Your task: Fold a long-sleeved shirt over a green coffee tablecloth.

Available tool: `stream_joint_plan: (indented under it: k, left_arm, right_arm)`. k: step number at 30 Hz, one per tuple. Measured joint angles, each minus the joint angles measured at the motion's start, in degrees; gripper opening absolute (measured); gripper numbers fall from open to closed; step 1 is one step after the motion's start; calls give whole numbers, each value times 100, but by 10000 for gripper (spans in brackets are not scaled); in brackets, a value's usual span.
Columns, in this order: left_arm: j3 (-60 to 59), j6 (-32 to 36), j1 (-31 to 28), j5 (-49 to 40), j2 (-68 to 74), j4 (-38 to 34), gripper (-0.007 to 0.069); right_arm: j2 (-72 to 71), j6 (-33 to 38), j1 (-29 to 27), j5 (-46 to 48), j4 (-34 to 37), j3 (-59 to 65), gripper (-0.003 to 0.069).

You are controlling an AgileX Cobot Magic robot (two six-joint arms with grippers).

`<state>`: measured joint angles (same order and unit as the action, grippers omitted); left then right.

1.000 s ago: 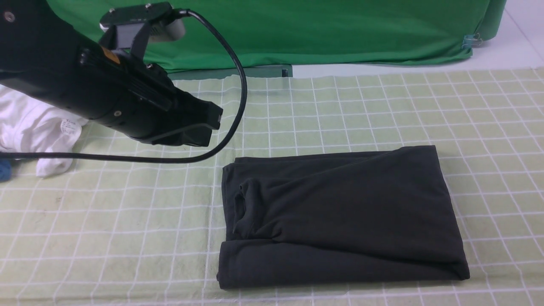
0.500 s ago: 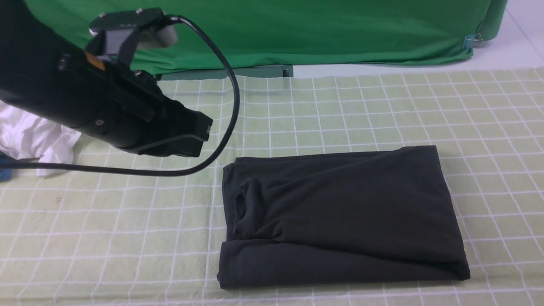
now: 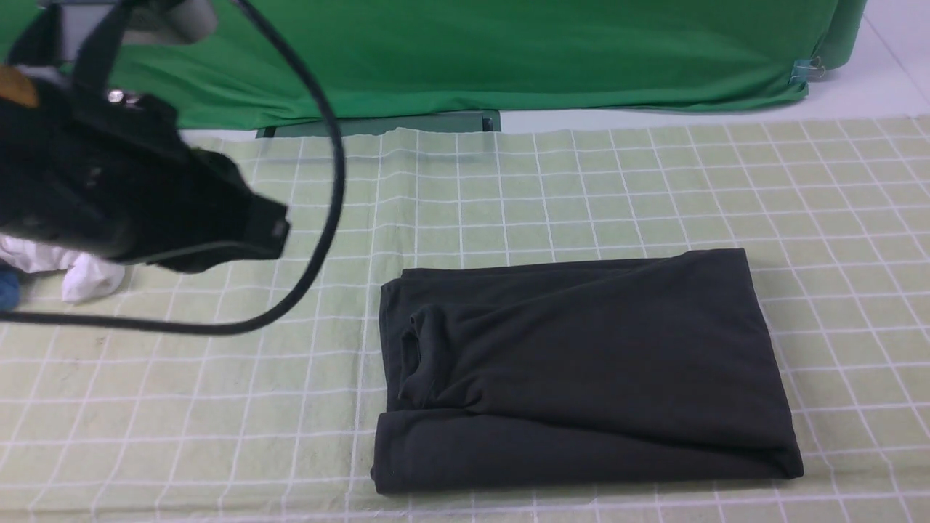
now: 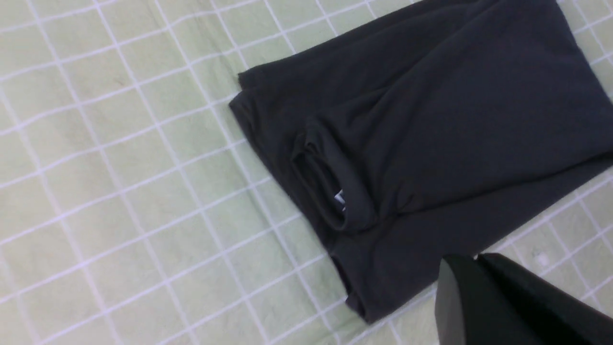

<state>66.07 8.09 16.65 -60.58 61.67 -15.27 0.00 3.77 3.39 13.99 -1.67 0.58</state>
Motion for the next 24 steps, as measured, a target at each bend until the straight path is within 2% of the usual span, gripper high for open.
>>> stream_joint_plan:
  k: [5, 9, 11, 13, 17, 21, 24]
  left_arm:
    - [-251, -5, 0, -89, -1032, 174, 13]
    - [-883, -5, 0, 409, -1942, 120, 13]
    - [-1668, -5, 0, 1140, -2939, -95, 13]
    - [-2075, -5, 0, 1473, -3357, -211, 13]
    - [-3425, -5, 0, 2870, -4613, -389, 13]
    - [-4022, -5, 0, 4106, -5267, -389, 13]
    - [-4226, -5, 0, 4673, -5521, -306, 13]
  right_arm:
    - [0, 0, 0, 0, 0, 0, 179]
    - [0, 0, 0, 0, 0, 0, 185]
    - [0, 0, 0, 0, 0, 0, 188]
    - [0, 0, 0, 0, 0, 0, 190]
    - [0, 0, 0, 0, 0, 0, 195]
    - [0, 0, 0, 0, 0, 0, 196]
    - [0, 0, 0, 0, 0, 0, 202]
